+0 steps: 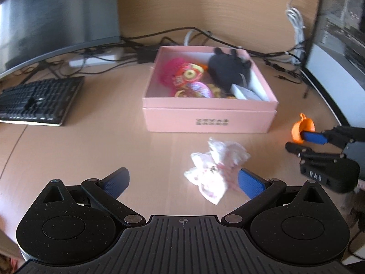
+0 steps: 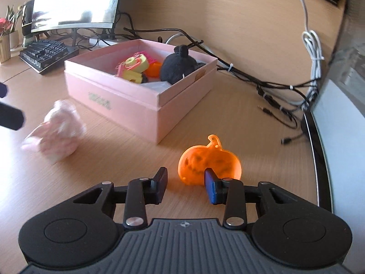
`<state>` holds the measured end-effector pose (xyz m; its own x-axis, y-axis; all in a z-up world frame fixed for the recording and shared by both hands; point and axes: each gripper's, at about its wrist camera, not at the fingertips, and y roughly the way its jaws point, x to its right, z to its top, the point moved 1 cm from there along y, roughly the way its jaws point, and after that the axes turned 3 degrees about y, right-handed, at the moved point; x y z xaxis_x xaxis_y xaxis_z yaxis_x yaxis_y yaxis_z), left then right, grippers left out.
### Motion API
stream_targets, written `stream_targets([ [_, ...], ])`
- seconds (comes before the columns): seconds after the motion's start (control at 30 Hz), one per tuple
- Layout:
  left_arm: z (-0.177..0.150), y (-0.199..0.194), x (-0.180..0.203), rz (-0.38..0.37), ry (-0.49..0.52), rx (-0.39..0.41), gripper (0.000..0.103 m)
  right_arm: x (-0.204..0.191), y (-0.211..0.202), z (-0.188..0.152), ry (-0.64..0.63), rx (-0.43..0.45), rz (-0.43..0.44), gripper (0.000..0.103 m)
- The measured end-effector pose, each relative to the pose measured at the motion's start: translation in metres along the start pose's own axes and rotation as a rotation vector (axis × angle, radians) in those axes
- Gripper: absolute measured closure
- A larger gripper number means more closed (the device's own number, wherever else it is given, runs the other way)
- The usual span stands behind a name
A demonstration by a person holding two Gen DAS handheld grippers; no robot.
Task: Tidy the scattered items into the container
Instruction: 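Grasp the orange cup-shaped toy with the right tool, then lift the orange toy with the right tool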
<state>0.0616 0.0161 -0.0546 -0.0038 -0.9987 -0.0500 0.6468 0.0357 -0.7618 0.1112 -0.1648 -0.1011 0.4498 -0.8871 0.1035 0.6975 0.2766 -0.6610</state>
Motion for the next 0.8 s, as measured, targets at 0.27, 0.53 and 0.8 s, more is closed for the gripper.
stream_targets([
  [0.27,-0.01,0.007,0.005,-0.058,0.083,0.013,0.0,-0.015,-0.03,-0.016,0.003,-0.002,-0.043,0.068],
  [0.53,-0.002,0.038,0.021,-0.002,0.167,0.03,0.0,-0.021,-0.06,-0.023,0.029,0.037,-0.108,0.034],
  [0.8,-0.007,0.037,0.0,0.029,0.142,-0.004,0.0,-0.02,-0.057,-0.021,0.059,0.042,-0.155,0.025],
])
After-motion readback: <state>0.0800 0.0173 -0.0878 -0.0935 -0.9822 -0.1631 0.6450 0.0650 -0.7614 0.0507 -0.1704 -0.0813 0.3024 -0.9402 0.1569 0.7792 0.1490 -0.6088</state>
